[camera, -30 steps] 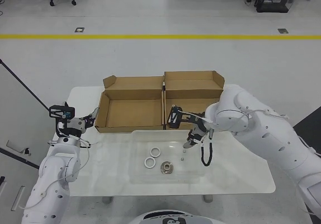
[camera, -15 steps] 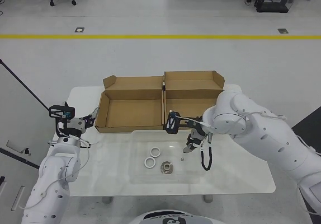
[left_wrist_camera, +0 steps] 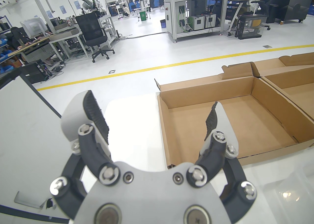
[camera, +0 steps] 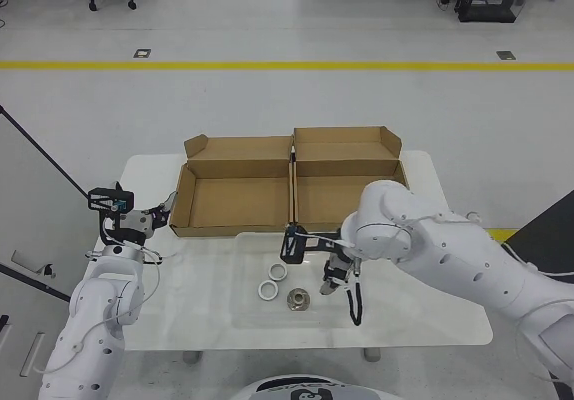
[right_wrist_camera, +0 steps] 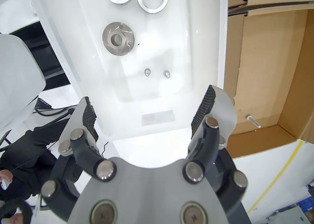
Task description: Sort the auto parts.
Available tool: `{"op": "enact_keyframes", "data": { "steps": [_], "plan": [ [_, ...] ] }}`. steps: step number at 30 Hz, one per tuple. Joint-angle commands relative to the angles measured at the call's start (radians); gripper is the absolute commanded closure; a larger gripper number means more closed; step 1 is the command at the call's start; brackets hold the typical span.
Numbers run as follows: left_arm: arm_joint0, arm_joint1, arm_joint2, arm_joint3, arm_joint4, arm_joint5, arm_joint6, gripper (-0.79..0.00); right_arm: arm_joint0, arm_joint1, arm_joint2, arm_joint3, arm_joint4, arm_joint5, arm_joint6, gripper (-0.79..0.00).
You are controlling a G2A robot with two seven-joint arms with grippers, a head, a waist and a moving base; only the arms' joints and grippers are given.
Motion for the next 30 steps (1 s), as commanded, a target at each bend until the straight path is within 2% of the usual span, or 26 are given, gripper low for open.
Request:
{"op": "enact_keyframes", "data": {
  "steps": [1, 4, 5, 6, 8, 9, 10, 30],
  "plan": [
    [0.000, 0.000, 0.000, 0.000, 0.000, 0.000, 0.000, -0.785, 0.009, -0.013, -0.024, 0.022, 0.001, 0.005, -0.004, -0.785],
    [0.000, 0.000, 0.000, 0.000, 0.000, 0.000, 0.000, -0.785, 0.018, -0.031, -0.054, 0.053, 0.003, -0.003, -0.008, -0.785],
    [0.000, 0.000, 0.000, 0.000, 0.000, 0.000, 0.000, -0.785, 0.020, -0.036, -0.062, 0.062, 0.001, -0.004, -0.011, -0.739],
    [0.000, 0.000, 0.000, 0.000, 0.000, 0.000, 0.000, -0.785, 0.021, -0.041, -0.070, 0.073, 0.001, -0.004, -0.015, -0.631],
    [0.000, 0.000, 0.000, 0.000, 0.000, 0.000, 0.000, -0.785, 0.023, -0.050, -0.083, 0.094, -0.001, -0.004, -0.022, -0.536],
    [0.000, 0.000, 0.000, 0.000, 0.000, 0.000, 0.000, -0.785, 0.022, -0.054, -0.088, 0.106, 0.001, -0.001, -0.026, -0.440],
    [0.000, 0.000, 0.000, 0.000, 0.000, 0.000, 0.000, -0.785, 0.023, -0.057, -0.093, 0.118, 0.001, 0.001, -0.026, -0.382],
    [0.000, 0.000, 0.000, 0.000, 0.000, 0.000, 0.000, -0.785, 0.017, -0.118, -0.165, 0.253, -0.037, 0.041, -0.036, -0.323]
  ]
}}
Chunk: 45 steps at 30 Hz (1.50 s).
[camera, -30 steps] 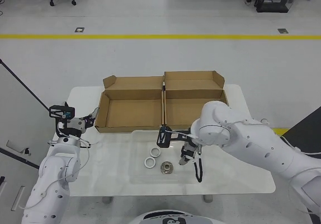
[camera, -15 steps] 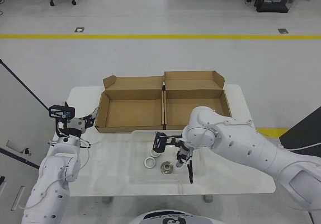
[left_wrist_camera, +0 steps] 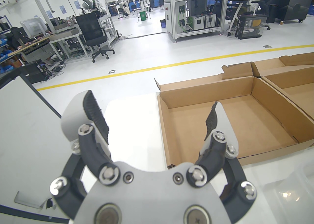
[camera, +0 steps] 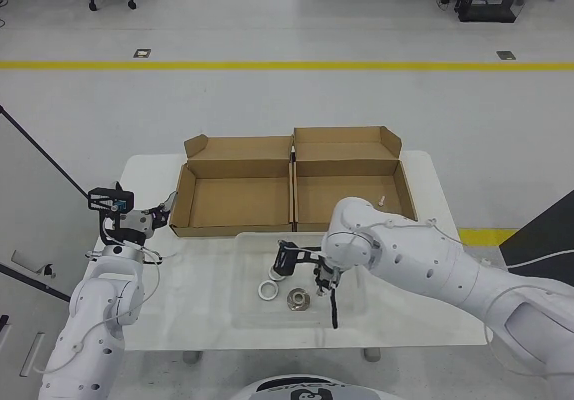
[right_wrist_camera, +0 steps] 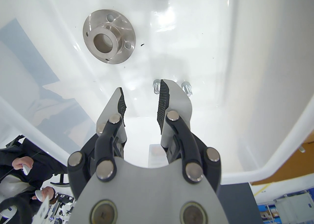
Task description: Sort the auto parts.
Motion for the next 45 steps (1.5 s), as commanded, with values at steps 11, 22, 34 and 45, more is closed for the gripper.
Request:
{"op": "enact_keyframes", "data": {
  "steps": [11, 22, 34, 45],
  "plan": [
    [0.000, 0.000, 0.000, 0.000, 0.000, 0.000, 0.000, -0.785, -0.002, -0.019, -0.008, 0.052, -0.017, 0.005, 0.010, -0.256],
    [0.000, 0.000, 0.000, 0.000, 0.000, 0.000, 0.000, -0.785, -0.010, -0.025, -0.002, 0.074, -0.028, 0.002, 0.018, -0.228],
    [0.000, 0.000, 0.000, 0.000, 0.000, 0.000, 0.000, -0.785, -0.015, -0.034, 0.005, 0.091, -0.027, -0.009, 0.015, 0.000],
    [0.000, 0.000, 0.000, 0.000, 0.000, 0.000, 0.000, -0.785, -0.020, 0.003, 0.091, -0.007, 0.007, 0.001, 0.044, 0.000]
  ]
}}
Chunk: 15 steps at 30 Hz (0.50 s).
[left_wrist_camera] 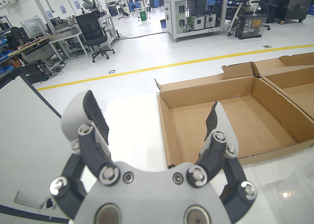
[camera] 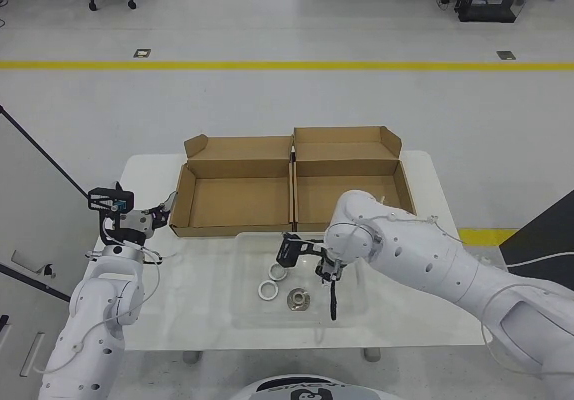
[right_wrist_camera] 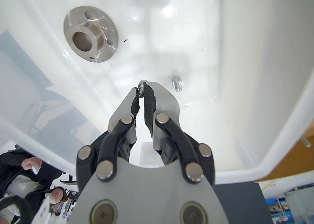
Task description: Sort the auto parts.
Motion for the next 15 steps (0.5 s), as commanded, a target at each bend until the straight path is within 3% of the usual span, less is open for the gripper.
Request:
{"op": "enact_keyframes", "data": {
  "steps": [1, 6, 15],
  "plan": [
    [0.000, 0.000, 0.000, 0.000, 0.000, 0.000, 0.000, -0.785, -0.005, 0.015, 0.028, -0.036, 0.010, 0.002, 0.001, 0.000],
    [0.000, 0.000, 0.000, 0.000, 0.000, 0.000, 0.000, -0.785, -0.018, 0.053, 0.084, -0.124, 0.054, -0.025, 0.001, 0.000],
    [0.000, 0.000, 0.000, 0.000, 0.000, 0.000, 0.000, -0.785, -0.018, 0.056, 0.085, -0.128, 0.055, -0.027, 0.001, 0.000]
  ]
}}
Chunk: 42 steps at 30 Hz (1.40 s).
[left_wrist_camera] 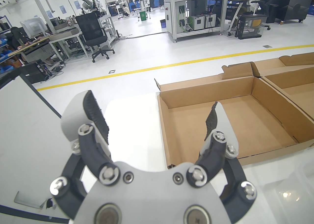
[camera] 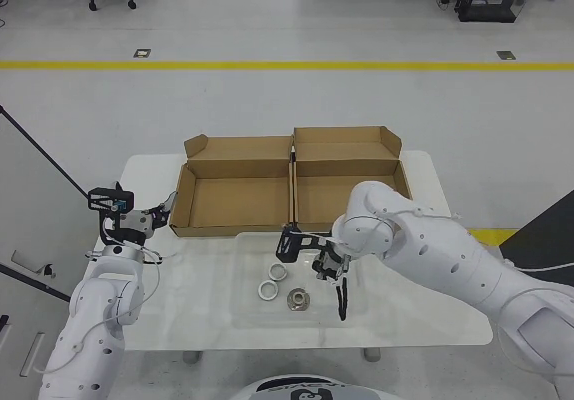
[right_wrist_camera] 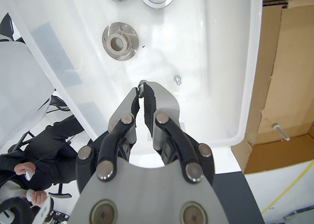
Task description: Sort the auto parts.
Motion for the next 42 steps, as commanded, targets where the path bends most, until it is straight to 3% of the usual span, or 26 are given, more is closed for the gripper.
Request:
{"op": "enact_keyframes", "data": {
  "steps": [1, 4, 12, 20, 30, 42],
  "plan": [
    [0.000, 0.000, 0.000, 0.000, 0.000, 0.000, 0.000, -0.785, -0.010, 0.001, 0.006, 0.008, 0.020, 0.005, -0.024, 0.000],
    [0.000, 0.000, 0.000, 0.000, 0.000, 0.000, 0.000, -0.785, -0.020, 0.016, 0.085, 0.053, 0.134, -0.003, -0.074, 0.000],
    [0.000, 0.000, 0.000, 0.000, 0.000, 0.000, 0.000, -0.785, -0.110, 0.095, 0.360, 0.162, 0.610, -0.116, -0.096, 0.000],
    [0.000, 0.000, 0.000, 0.000, 0.000, 0.000, 0.000, -0.785, -0.119, 0.120, 0.405, 0.174, 1.061, -0.156, -0.136, 0.000],
    [0.000, 0.000, 0.000, 0.000, 0.000, 0.000, 0.000, -0.785, -0.049, 0.063, 0.370, 0.205, 1.490, -0.175, -0.154, 0.000],
    [0.000, 0.000, 0.000, 0.000, 0.000, 0.000, 0.000, -0.785, -0.028, -0.060, 0.516, 0.206, 1.754, -0.033, -0.012, 0.000]
  ]
}}
